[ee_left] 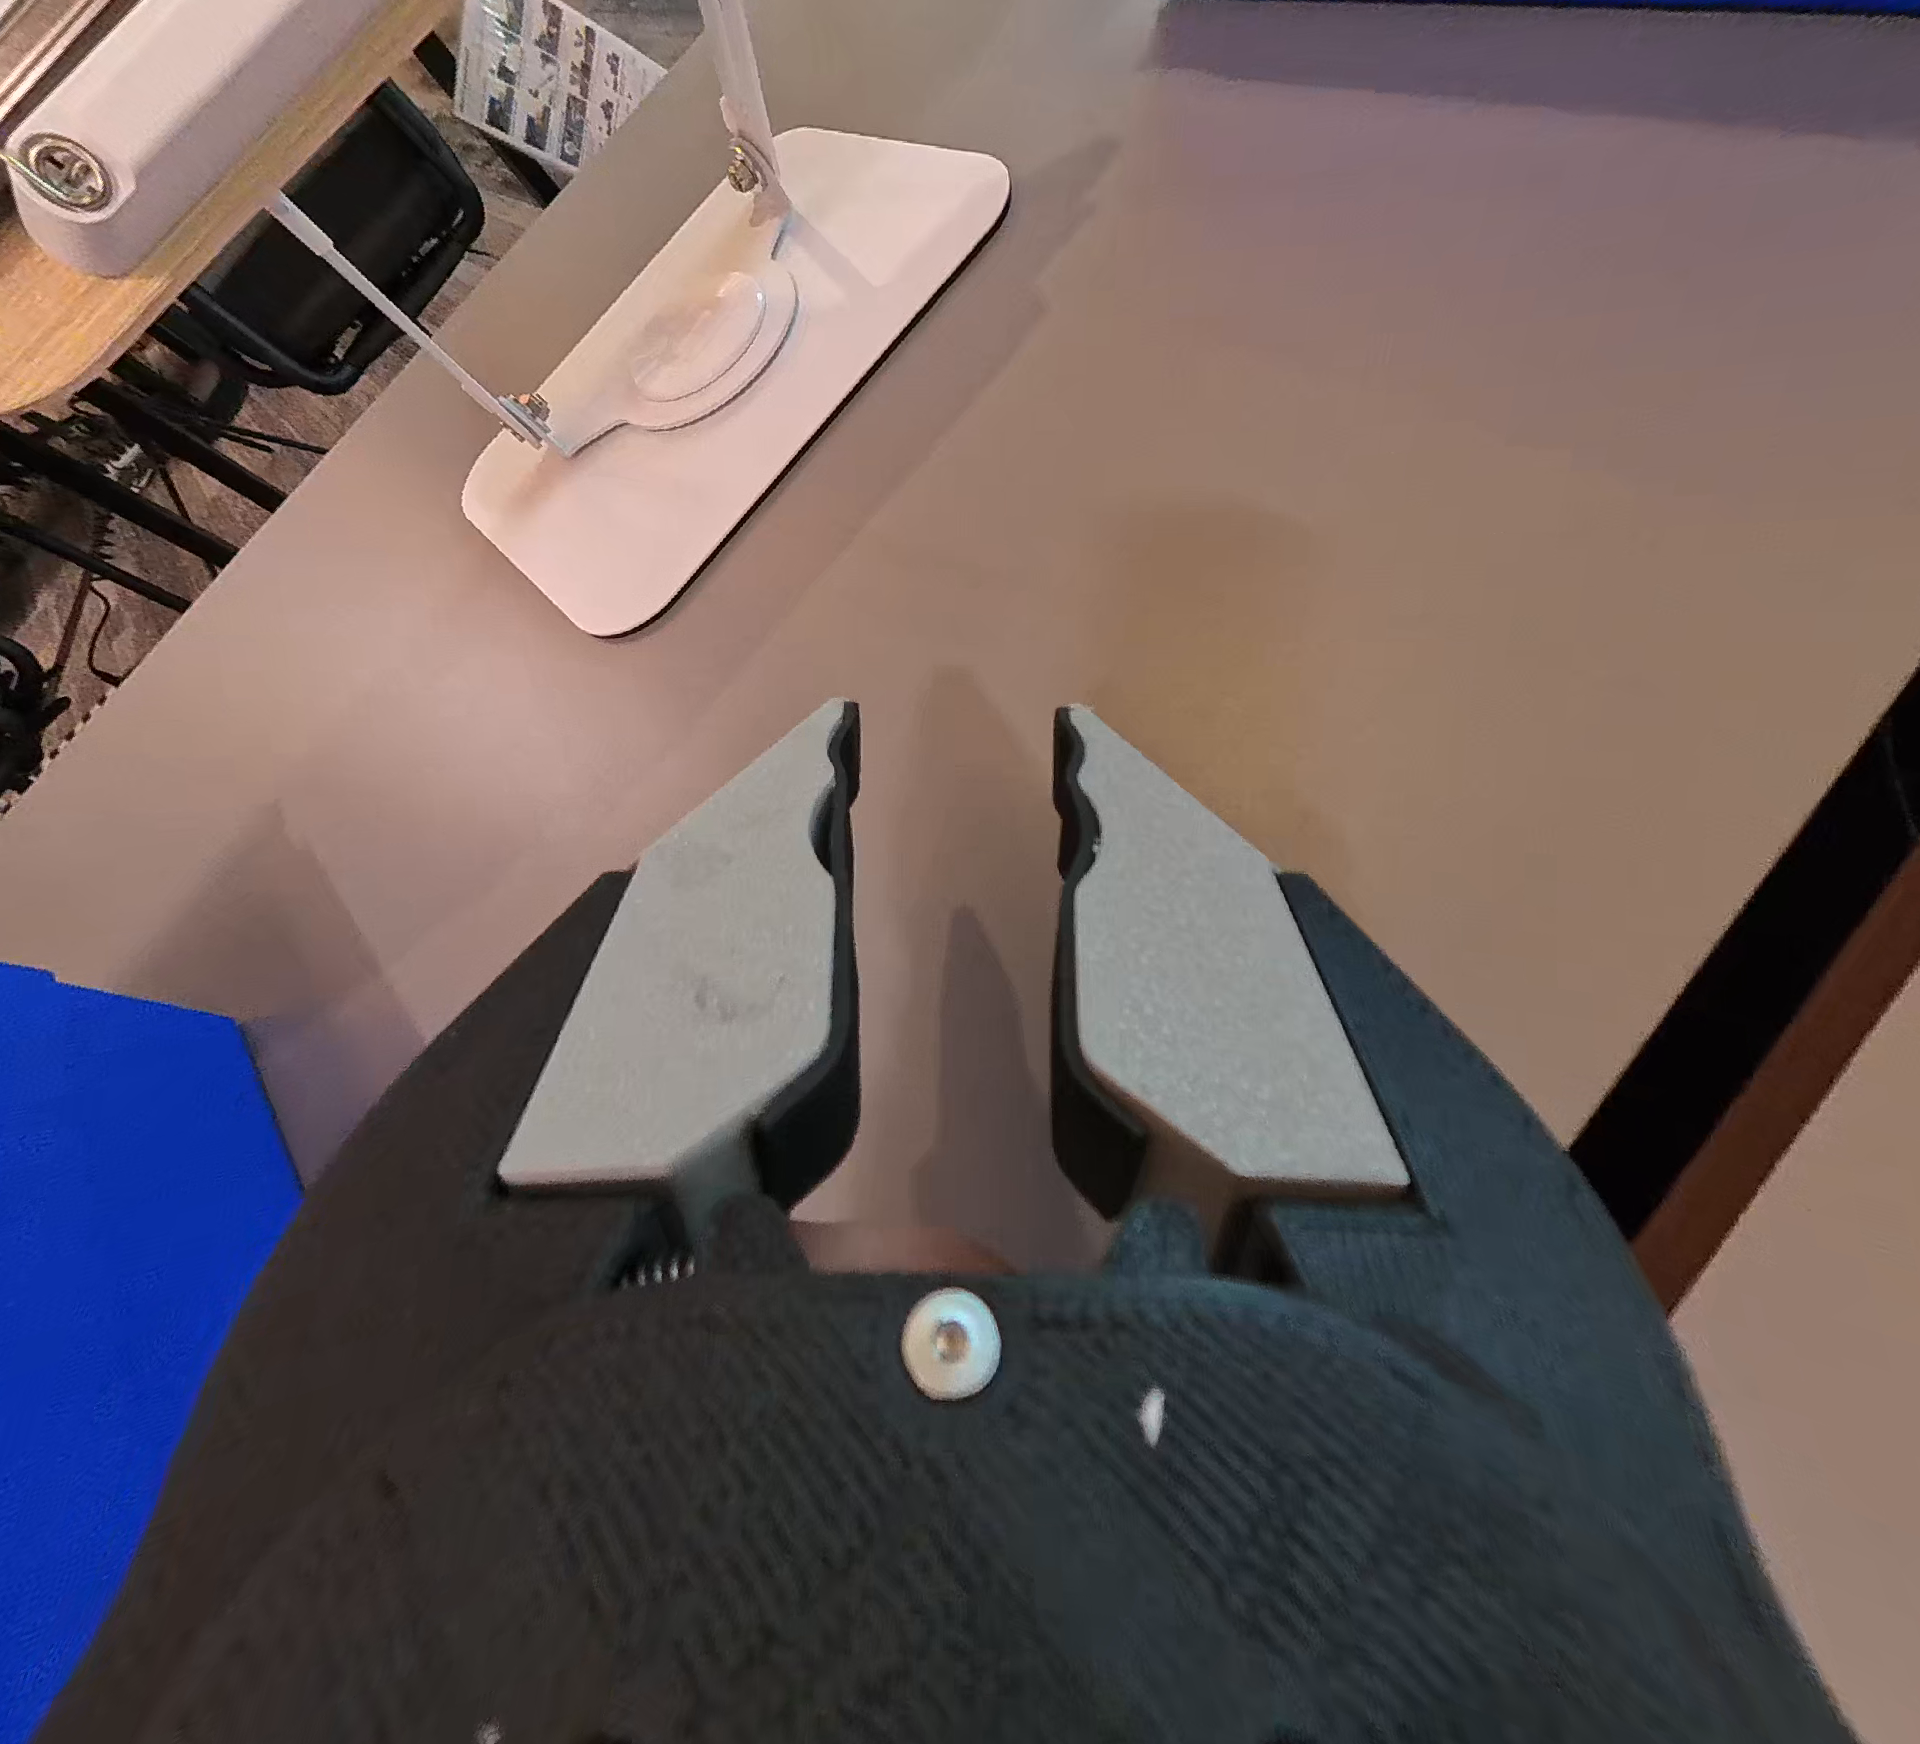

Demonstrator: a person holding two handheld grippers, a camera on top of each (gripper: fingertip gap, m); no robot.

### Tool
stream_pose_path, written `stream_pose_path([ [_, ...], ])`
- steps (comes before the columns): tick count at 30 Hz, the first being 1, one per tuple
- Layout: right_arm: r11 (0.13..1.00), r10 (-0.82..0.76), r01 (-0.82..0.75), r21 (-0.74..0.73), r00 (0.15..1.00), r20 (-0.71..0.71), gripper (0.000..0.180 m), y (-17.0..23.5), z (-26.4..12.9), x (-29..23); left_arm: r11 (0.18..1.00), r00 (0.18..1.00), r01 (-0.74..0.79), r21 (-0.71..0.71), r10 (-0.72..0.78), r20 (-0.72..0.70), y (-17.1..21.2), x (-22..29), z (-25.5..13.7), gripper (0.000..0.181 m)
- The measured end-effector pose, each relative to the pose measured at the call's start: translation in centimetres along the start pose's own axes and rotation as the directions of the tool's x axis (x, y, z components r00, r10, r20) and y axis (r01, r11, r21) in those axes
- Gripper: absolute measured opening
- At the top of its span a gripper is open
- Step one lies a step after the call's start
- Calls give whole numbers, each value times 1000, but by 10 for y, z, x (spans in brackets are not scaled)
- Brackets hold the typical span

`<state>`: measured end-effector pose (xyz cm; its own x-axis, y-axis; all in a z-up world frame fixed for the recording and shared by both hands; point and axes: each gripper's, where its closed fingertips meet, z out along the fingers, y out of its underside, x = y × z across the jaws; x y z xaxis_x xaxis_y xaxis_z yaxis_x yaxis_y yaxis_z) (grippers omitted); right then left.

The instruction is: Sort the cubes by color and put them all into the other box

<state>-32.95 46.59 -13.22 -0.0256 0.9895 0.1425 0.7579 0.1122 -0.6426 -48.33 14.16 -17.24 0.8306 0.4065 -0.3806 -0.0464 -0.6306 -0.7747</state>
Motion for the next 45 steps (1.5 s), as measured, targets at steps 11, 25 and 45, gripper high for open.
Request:
stream_pose_path([
  [11,940,10,-13,-342,1000,-11,27,53,34,22,1000,1000,2,-15,-2,-4,4,-1,3,35],
  [25,959,15,-16,-283,1000,-6,30,48,27,29,1000,1000,-1,-15,1,-8,4,0,3,35],
  [45,731,-284,-23,682,898,335,31,-142,-81,-230,999,999,34,-15,-34,-15,5,0,4,38],
])
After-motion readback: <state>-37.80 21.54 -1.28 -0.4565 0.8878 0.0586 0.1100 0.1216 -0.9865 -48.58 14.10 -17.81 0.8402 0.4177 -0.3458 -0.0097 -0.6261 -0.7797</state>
